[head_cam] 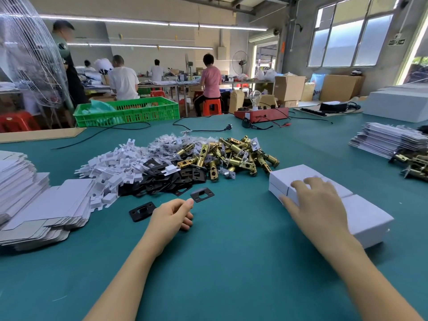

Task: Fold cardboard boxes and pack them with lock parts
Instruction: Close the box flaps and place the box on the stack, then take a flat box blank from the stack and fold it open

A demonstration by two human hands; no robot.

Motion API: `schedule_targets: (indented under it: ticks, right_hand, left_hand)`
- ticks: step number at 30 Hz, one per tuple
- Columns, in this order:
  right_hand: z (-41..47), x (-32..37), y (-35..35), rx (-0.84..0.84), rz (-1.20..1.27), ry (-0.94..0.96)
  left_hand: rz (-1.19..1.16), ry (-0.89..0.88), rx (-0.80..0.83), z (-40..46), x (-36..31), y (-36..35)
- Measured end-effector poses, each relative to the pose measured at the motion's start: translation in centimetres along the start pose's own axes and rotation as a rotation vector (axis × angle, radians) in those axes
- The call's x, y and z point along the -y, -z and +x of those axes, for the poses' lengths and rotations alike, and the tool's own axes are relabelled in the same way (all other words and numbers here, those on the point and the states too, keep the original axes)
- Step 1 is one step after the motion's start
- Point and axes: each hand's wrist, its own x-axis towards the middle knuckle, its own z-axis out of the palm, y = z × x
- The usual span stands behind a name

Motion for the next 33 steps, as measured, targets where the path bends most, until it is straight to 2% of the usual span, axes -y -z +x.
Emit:
schedule_targets:
  ticks: [2,4,7,11,15,17,19,20,22,24,25,27,30,33]
  right_hand:
    - [0.4,2.6,-0.2,0.043,0.182,0.116]
    - [1.2,5.4,-1.3,0.192,0.280,0.231]
    - [2.7,8.8,-3.6,0.333,0.367,0.262]
    - [4.1,11.8,-6.7,0.337,0.472,0.128]
    - [4.1,13.1,-8.5,0.222,0.272,0.157]
    - [4.1,13.0,-8.9,0.210,0.257,0.190]
    - [4.3,12.7,-9.1,0.206,0.271,0.196]
    - [4.3,12.5,-9.1,0.205,0.275,0.197]
    - [4.4,12.5,-9.1,0.206,0.272,0.202]
    - [4.5,12.5,-9.2,0.204,0.271,0.207]
    - [4.5,12.5,-9.2,0.202,0.273,0.208]
    - [4.6,12.4,-9.3,0.197,0.272,0.208]
    - [4.5,12.4,-9.4,0.192,0.274,0.213]
    - [4.4,12.5,-9.4,0.186,0.279,0.219]
  left_hand:
    - [0.005,0.006,0.000,0.0,-0.1,-0.1]
    - [0.017,0.005,0.000,-0.1,-0.2,0.0]
    - [0.042,0.001,-0.001,-0.2,-0.3,0.0]
    - [0.037,0.003,-0.010,-0.3,-0.4,0.0]
    - [0.009,-0.001,-0.034,-0.3,-0.6,0.1]
    - [-0.139,-0.005,-0.081,-0.3,-1.0,0.3]
    - [-0.158,-0.043,-0.227,-0.2,-1.3,1.1]
    - [-0.056,-0.081,-0.348,-0.2,-1.4,2.0]
    - [0.272,-0.159,-0.614,-0.2,-1.3,4.8]
    - [0.590,-0.172,-0.767,-0.1,-0.6,8.7]
    - [0.729,-0.124,-0.792,-0.2,0.1,10.7]
    - [0.909,0.107,-0.782,-0.9,1.7,14.0]
    - [0.868,0.434,-0.664,-2.2,3.4,15.6]
    - [0.821,0.462,-0.684,-2.2,3.6,15.2]
